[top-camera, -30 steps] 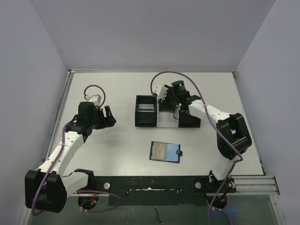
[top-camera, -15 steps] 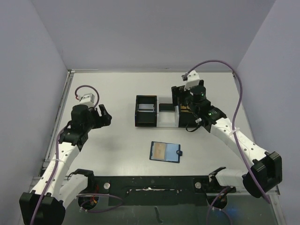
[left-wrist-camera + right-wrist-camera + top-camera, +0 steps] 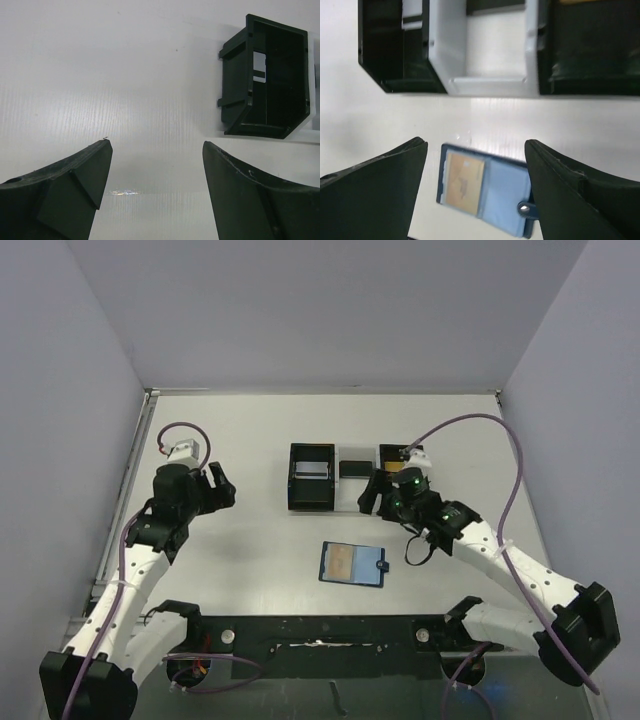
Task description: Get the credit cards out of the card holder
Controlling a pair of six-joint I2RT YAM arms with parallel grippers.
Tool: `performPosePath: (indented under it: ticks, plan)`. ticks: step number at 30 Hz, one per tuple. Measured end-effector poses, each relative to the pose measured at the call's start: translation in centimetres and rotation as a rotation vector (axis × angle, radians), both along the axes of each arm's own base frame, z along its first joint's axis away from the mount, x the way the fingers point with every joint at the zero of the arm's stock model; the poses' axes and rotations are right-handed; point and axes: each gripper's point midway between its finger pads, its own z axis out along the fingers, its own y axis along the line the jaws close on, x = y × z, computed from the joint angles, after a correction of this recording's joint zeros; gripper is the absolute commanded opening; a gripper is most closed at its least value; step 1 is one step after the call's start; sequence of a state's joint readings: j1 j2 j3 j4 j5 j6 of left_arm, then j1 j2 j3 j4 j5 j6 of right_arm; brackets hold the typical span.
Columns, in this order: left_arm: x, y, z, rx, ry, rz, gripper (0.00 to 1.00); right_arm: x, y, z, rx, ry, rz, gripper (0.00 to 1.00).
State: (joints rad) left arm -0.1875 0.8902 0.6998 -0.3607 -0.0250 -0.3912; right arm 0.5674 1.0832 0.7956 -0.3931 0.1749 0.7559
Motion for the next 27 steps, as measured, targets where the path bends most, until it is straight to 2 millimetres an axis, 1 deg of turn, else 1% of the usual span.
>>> performPosePath:
  ticks: [2,4,6,9,11,13,15,19,22,27]
  plan:
    - [0.1,0.1,-0.1,0.000,0.005,0.009,0.73,-1.6,1.9,-0.9,-0.002,0.038,0.014,0.75]
    - [0.1,0.2,-0.6,0.003,0.022,0.021,0.73,-3.0,3.7,-2.5,-0.023,0.081,0.022,0.74]
    - [0.2,0.3,-1.1,0.007,0.038,0.030,0.73,-4.2,4.9,-4.3,-0.061,0.121,0.018,0.70]
    - [0.2,0.4,-1.1,0.005,0.041,0.036,0.73,-5.9,6.2,-6.9,-0.131,0.176,0.004,0.61]
    - [0.2,0.4,-1.0,0.002,0.037,0.036,0.73,-6.8,7.1,-8.2,-0.158,0.201,0.005,0.60]
    - [0.2,0.4,-0.9,0.001,0.033,0.037,0.73,-7.1,7.6,-8.9,-0.165,0.220,-0.006,0.57]
    - [0.2,0.3,-0.8,0.000,0.029,0.036,0.73,-6.9,7.9,-9.3,-0.164,0.232,-0.022,0.56]
    - [0.2,0.3,-0.9,-0.002,0.032,0.032,0.73,-6.8,8.3,-10.3,-0.164,0.264,-0.060,0.55]
    - [0.2,0.2,-1.2,-0.001,0.044,0.029,0.73,-7.1,8.1,-11.1,-0.183,0.293,-0.086,0.54]
    - [0.2,0.0,-1.3,-0.005,0.050,0.022,0.73,-7.9,7.4,-12.8,-0.230,0.352,-0.101,0.46]
